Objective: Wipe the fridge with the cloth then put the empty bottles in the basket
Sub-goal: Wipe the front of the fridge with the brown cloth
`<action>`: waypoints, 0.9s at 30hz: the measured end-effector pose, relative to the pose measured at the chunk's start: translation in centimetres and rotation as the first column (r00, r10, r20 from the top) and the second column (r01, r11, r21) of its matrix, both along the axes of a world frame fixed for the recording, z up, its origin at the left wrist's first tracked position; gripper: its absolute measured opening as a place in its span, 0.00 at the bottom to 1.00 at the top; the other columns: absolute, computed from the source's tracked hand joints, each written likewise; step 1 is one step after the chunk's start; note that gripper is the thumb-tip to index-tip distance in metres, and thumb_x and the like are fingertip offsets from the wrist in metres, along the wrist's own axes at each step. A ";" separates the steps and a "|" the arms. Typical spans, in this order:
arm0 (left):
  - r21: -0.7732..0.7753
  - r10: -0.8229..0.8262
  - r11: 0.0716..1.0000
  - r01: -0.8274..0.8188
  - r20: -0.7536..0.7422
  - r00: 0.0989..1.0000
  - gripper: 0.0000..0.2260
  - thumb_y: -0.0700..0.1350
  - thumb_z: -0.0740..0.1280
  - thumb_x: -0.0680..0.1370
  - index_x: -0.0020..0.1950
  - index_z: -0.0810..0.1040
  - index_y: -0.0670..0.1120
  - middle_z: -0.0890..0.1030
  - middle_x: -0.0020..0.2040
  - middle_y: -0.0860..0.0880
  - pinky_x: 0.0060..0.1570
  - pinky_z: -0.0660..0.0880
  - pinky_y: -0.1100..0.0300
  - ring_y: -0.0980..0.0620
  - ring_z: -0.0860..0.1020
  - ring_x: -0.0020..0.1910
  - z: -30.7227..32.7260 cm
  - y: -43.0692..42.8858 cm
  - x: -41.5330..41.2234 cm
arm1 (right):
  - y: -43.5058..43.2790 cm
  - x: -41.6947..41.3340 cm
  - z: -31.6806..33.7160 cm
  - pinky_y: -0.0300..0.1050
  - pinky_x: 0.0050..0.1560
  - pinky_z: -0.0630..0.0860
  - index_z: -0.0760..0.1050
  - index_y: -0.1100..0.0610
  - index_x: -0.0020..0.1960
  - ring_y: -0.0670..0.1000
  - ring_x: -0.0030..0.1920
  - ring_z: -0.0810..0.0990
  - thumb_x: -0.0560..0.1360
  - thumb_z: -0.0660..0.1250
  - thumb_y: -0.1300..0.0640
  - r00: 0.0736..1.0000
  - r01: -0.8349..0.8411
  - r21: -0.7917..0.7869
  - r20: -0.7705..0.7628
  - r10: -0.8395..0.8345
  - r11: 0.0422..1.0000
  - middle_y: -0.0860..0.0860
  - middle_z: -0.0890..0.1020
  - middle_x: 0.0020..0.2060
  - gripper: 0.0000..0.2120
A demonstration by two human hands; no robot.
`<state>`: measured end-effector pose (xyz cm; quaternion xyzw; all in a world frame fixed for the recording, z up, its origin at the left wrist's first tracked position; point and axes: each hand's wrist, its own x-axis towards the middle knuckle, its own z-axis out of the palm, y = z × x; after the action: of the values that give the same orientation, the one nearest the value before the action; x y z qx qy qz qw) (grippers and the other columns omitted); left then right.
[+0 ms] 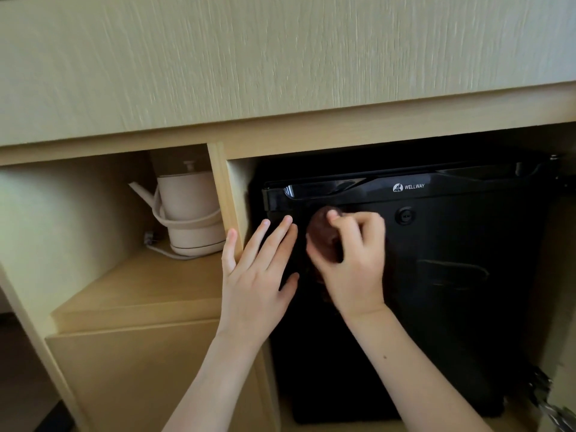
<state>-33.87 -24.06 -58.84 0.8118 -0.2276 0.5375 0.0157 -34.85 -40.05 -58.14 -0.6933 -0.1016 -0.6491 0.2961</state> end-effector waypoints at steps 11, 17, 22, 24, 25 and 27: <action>0.112 -0.035 0.993 0.042 -0.064 0.997 0.36 0.40 0.72 0.72 0.78 0.63 0.44 0.63 0.79 0.48 0.79 0.46 0.48 0.44 0.55 0.80 0.8 -1.7 -0.9 | -7.6 -1.2 -0.8 0.46 0.54 0.78 0.76 0.61 0.56 0.55 0.50 0.77 0.71 0.77 0.57 0.997 0.069 0.090 0.008 -0.070 0.994 0.53 0.71 0.51 0.18; 0.046 -0.077 0.995 0.087 -0.193 0.978 0.37 0.37 0.71 0.72 0.79 0.62 0.46 0.60 0.80 0.49 0.79 0.48 0.53 0.49 0.53 0.80 1.0 -2.4 -1.2 | -7.2 -1.2 -0.7 0.46 0.51 0.78 0.78 0.64 0.53 0.53 0.48 0.75 0.69 0.79 0.59 0.990 0.120 0.261 0.035 -0.133 0.958 0.50 0.69 0.51 0.17; 0.046 -0.004 0.999 0.011 -0.137 0.991 0.38 0.42 0.73 0.71 0.78 0.63 0.45 0.63 0.79 0.49 0.79 0.46 0.48 0.47 0.58 0.79 1.1 -2.1 -1.3 | -3.8 -0.3 -0.3 0.44 0.53 0.75 0.79 0.65 0.54 0.56 0.47 0.75 0.68 0.79 0.62 0.996 0.085 0.152 0.015 -0.089 0.985 0.58 0.73 0.49 0.18; 0.051 0.033 0.998 -0.028 -0.115 0.993 0.38 0.44 0.74 0.70 0.78 0.64 0.44 0.64 0.78 0.47 0.78 0.47 0.47 0.46 0.59 0.78 1.0 -1.9 -1.4 | -2.5 -0.2 -1.1 0.39 0.56 0.73 0.77 0.63 0.60 0.55 0.51 0.75 0.67 0.79 0.63 0.998 -0.006 0.001 -0.060 0.006 1.000 0.59 0.73 0.53 0.24; 0.048 0.041 0.998 -0.035 -0.110 0.993 0.38 0.45 0.75 0.70 0.77 0.64 0.44 0.65 0.78 0.47 0.78 0.47 0.48 0.45 0.60 0.78 1.0 -1.8 -1.4 | -2.2 -0.2 -1.7 0.41 0.55 0.75 0.75 0.62 0.62 0.55 0.53 0.75 0.66 0.80 0.63 0.995 -0.041 -0.104 -0.095 0.031 0.994 0.58 0.73 0.55 0.27; 0.049 0.053 0.998 -0.047 -0.115 0.992 0.37 0.46 0.75 0.71 0.78 0.64 0.43 0.65 0.78 0.46 0.78 0.46 0.48 0.45 0.61 0.78 1.1 -1.6 -1.6 | -2.8 -0.5 -3.3 0.48 0.50 0.78 0.73 0.62 0.65 0.57 0.54 0.75 0.68 0.78 0.61 0.990 -0.070 -0.339 -0.136 0.025 0.938 0.60 0.75 0.55 0.29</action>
<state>-35.48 -25.68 -57.79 0.8473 -0.2183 0.4842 -0.0036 -35.38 -42.82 -61.44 -0.7724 -0.2104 -0.5676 0.1923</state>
